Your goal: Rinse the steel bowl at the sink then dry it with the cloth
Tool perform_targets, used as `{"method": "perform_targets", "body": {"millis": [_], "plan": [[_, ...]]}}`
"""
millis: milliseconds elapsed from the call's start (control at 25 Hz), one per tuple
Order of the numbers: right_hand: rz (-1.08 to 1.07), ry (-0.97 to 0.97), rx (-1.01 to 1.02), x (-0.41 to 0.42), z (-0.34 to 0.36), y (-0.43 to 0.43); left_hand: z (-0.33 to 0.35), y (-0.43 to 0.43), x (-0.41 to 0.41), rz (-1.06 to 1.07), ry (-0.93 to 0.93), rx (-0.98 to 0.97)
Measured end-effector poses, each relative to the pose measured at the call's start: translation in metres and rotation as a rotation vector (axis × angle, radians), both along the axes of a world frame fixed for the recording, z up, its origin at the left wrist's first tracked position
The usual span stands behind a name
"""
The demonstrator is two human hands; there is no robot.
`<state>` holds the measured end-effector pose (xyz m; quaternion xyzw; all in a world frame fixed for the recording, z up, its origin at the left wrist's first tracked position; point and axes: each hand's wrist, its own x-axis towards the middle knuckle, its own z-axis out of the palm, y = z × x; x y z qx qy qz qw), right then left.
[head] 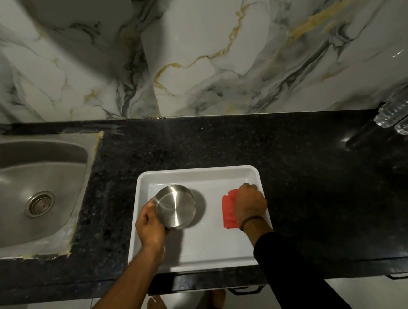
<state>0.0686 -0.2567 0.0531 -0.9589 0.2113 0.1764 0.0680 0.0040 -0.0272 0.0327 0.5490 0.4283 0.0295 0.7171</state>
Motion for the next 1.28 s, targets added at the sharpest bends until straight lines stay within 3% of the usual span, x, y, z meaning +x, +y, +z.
{"method": "perform_targets", "body": {"millis": [80,120,200,280,360,880,1280], "plan": [[0.024,-0.064,-0.063,0.0,0.006,0.005,-0.003,0.002,0.0,-0.012,-0.014,0.027],[0.05,-0.119,0.007,-0.002,0.008,0.012,-0.003,0.003,0.001,-0.01,-0.017,0.038],[0.021,-0.194,0.443,-0.01,0.01,0.039,-0.006,0.003,0.002,-0.015,-0.019,0.066],[-0.181,-0.097,0.948,-0.022,0.012,0.076,-0.01,0.005,0.005,-0.028,-0.016,0.073],[-0.291,-0.073,1.12,-0.031,0.012,0.098,-0.011,0.009,0.006,-0.041,0.023,0.076],[-0.384,-0.225,1.064,-0.035,-0.025,0.116,-0.018,0.027,0.018,-0.265,0.269,-0.067],[-0.349,-0.153,0.899,-0.03,-0.022,0.125,-0.011,0.038,0.026,-0.529,0.381,0.214]]}}
